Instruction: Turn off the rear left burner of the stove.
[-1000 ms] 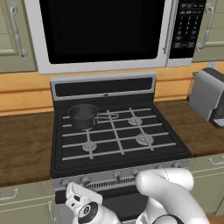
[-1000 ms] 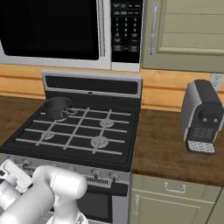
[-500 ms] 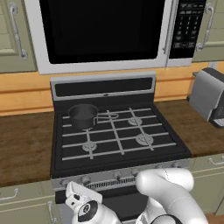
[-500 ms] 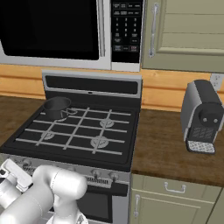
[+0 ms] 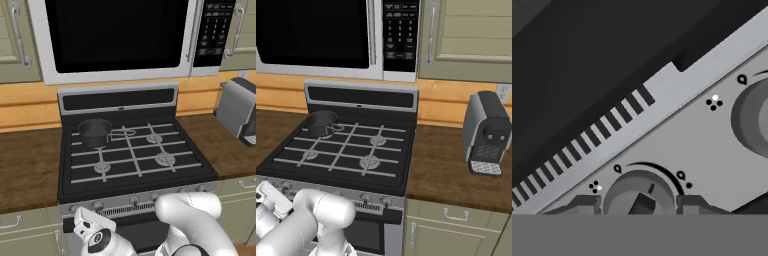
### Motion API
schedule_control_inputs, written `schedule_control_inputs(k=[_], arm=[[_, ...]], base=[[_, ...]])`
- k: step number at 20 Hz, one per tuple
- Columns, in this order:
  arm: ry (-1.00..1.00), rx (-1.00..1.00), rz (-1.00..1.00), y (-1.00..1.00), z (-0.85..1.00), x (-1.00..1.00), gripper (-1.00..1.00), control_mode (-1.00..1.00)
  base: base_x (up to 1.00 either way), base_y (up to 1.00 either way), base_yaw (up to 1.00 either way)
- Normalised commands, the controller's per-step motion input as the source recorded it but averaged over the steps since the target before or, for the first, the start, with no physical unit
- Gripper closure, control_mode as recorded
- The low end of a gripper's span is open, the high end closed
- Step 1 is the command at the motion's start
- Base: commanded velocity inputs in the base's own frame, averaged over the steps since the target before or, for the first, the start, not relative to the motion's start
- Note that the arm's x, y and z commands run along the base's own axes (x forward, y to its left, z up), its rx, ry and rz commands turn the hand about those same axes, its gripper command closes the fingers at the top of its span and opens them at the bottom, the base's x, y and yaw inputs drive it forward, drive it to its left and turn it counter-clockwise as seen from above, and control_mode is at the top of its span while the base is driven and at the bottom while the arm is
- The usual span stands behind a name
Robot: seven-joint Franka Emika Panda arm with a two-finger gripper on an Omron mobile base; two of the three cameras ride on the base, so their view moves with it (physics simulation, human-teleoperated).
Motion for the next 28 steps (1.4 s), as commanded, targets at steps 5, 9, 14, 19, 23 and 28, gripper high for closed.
schedule_control_inputs(k=[5,9,14,19,23,28], arm=[[0.00,0.25,-0.08,-0.04,0.39,0.00,1.00,-1.00],[-0.03,0.54,-0.15,-0.14,0.47,0.00,1.00,-1.00],[-0.11,0.69,-0.15,-0.26,0.35,-0.23,1.00,-1.00],[-0.17,0.84,-0.17,-0.31,0.31,-0.22,1.00,-1.00],[-0.20,0.90,-0.18,-0.31,0.29,-0.17,1.00,-1.00],[-0.23,0.93,-0.22,-0.27,0.25,-0.16,1.00,-1.00]], base=[[0.00,0.00,0.00],[0.00,0.00,0.00],[0.00,0.00,0.00],[0.00,0.00,0.00],[0.00,0.00,0.00],[0.00,0.00,0.00]])
